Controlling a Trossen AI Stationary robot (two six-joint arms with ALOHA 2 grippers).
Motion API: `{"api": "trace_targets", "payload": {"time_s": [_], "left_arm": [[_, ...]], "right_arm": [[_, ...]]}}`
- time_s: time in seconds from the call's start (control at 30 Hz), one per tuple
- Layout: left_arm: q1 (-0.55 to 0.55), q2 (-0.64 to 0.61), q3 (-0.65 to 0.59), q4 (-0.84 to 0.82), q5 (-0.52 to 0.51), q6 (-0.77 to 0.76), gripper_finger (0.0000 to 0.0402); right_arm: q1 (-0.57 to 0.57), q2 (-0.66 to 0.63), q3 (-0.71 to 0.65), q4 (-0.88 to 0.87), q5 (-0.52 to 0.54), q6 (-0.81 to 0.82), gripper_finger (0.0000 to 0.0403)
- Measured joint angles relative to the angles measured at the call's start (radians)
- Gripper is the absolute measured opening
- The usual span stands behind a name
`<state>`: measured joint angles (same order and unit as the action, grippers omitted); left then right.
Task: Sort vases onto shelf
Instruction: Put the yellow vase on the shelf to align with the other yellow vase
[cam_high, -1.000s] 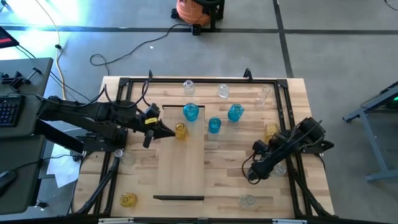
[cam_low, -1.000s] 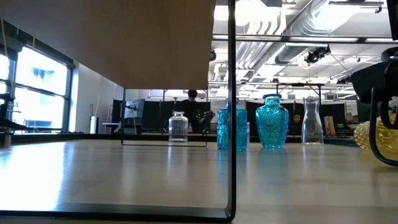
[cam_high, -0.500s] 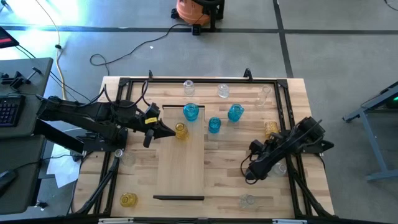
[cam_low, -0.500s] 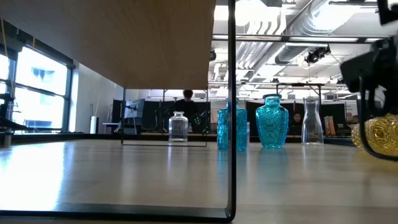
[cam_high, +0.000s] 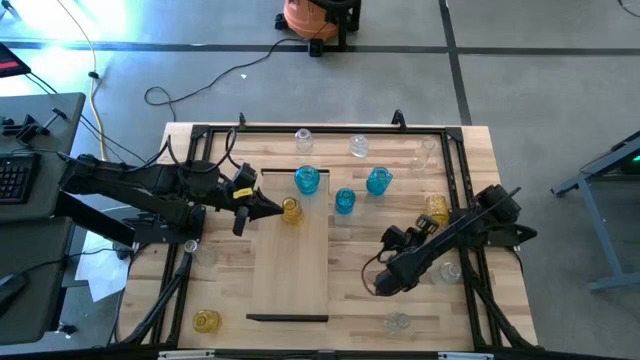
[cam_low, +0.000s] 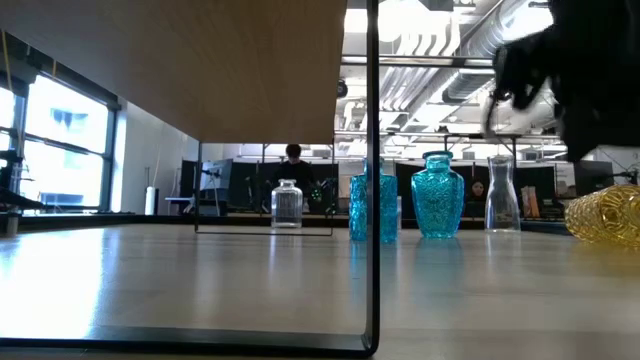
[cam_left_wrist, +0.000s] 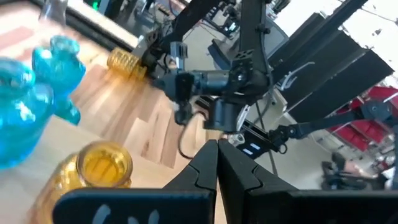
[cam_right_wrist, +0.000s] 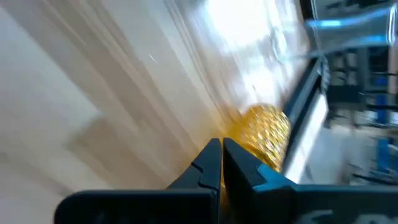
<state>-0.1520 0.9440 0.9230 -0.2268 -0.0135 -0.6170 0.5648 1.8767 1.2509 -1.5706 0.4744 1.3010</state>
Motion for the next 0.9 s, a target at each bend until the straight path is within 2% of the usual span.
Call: {"api": "trace_targets", "payload": {"time_s": [0.23, 0.47, 0.73, 0.9], "left_arm": [[0.0, 0.0, 0.113, 0.0, -0.059, 0.158, 0.0], [0.001, 0.0, 0.153, -0.031, -0.107, 0.227, 0.0], [0.001, -0.006, 0.153, -0.048, -0.139, 0.267, 0.0], [0.001, -0.025, 0.153, -0.048, -0.139, 0.272, 0.0]], "right_arm": [[-0.036, 0.0, 0.221, 0.0, 0.063, 0.029, 0.0], [-0.12, -0.02, 0.451, -0.002, 0.15, 0.112, 0.0], [-0.131, -0.02, 0.728, -0.001, 0.173, -0.068, 0.0], [-0.106, -0.024, 0.921, 0.0, 0.37, -0.08, 0.0]]}}
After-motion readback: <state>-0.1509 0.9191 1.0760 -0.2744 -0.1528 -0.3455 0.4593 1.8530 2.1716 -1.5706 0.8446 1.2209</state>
